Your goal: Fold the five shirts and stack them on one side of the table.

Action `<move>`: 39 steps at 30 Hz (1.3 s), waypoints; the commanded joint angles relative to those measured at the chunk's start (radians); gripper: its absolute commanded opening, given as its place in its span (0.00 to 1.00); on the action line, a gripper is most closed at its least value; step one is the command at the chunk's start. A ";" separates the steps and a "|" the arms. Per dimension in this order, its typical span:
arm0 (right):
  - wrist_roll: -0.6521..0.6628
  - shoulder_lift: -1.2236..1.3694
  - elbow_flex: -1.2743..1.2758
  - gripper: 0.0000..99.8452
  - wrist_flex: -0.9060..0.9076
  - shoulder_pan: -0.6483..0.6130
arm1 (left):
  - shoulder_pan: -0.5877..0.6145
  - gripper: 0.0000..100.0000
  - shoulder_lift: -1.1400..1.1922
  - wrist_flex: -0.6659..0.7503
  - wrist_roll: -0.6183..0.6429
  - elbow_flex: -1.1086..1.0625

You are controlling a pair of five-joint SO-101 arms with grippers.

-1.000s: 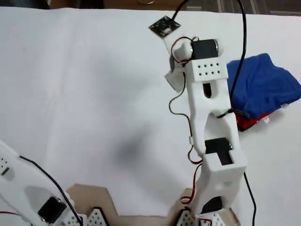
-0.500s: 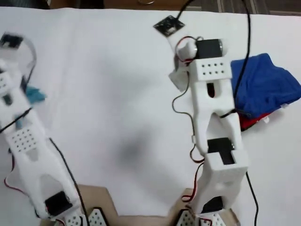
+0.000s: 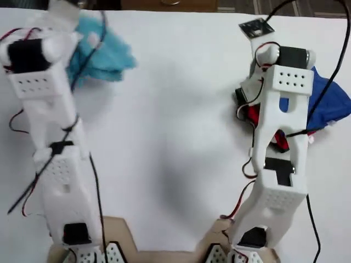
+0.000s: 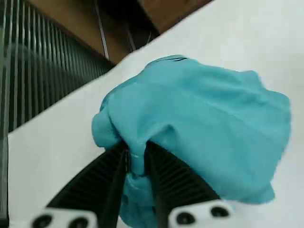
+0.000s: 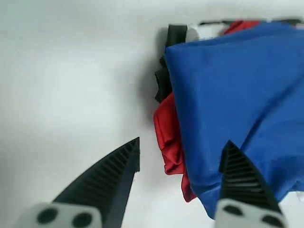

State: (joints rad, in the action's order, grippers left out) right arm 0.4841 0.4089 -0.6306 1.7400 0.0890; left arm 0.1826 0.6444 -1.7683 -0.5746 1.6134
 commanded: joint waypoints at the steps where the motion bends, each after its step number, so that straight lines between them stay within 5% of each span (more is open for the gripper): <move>1: -0.026 0.018 -0.012 0.27 -0.025 0.030 | -0.077 0.02 -0.143 -0.018 0.104 0.042; 9: -0.026 0.027 -0.014 0.27 -0.073 0.070 | -0.132 0.02 -0.222 -0.018 0.273 -0.237; 14: -0.026 0.027 -0.014 0.27 -0.077 0.070 | -0.242 0.02 -0.292 -0.011 0.284 -0.552; 20: -0.026 0.027 -0.014 0.27 -0.077 0.079 | -0.367 0.02 -0.321 -0.011 0.281 -0.621; 33: -0.025 0.025 -0.095 0.27 -0.070 0.108 | -0.275 0.02 -0.318 0.130 0.224 -1.211; 39: -0.018 0.027 -0.087 0.27 -0.035 -0.008 | -0.222 0.09 -0.328 0.181 0.199 -1.316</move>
State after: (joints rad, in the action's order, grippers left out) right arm 0.4641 0.4442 -0.6782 1.6955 0.1412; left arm -0.0675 0.4005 -1.6026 -0.3659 0.3046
